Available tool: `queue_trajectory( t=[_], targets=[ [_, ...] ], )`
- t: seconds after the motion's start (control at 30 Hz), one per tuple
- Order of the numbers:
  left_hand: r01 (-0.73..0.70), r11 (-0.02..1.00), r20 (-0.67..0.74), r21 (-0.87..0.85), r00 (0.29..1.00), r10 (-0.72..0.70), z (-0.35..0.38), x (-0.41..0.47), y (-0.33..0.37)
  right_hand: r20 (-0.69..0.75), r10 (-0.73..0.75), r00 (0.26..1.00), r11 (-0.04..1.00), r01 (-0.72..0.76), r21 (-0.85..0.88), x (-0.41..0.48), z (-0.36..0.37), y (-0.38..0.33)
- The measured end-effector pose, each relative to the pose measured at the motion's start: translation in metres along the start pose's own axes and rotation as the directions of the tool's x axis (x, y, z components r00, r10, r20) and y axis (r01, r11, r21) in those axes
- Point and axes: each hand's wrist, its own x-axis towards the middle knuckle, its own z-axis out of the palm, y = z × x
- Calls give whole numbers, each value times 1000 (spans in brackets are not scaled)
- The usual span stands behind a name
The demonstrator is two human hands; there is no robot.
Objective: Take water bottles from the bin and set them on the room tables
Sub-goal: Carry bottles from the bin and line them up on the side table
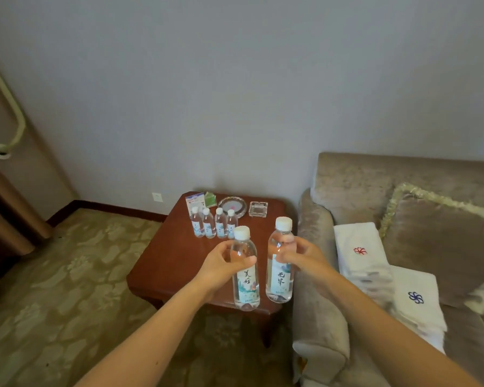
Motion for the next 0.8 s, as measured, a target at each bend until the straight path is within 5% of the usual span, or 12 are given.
queue_trajectory(
  t=[0.43,0.8],
  targets=[
    [-71,991,175,115,983,51,6,263,-45,-22,23,999,999,-24,-46,256,-31,67],
    [-386,904,150,185,920,362,30,432,-200,-61,-180,982,980,174,-97,417,-23,229]
  ],
)
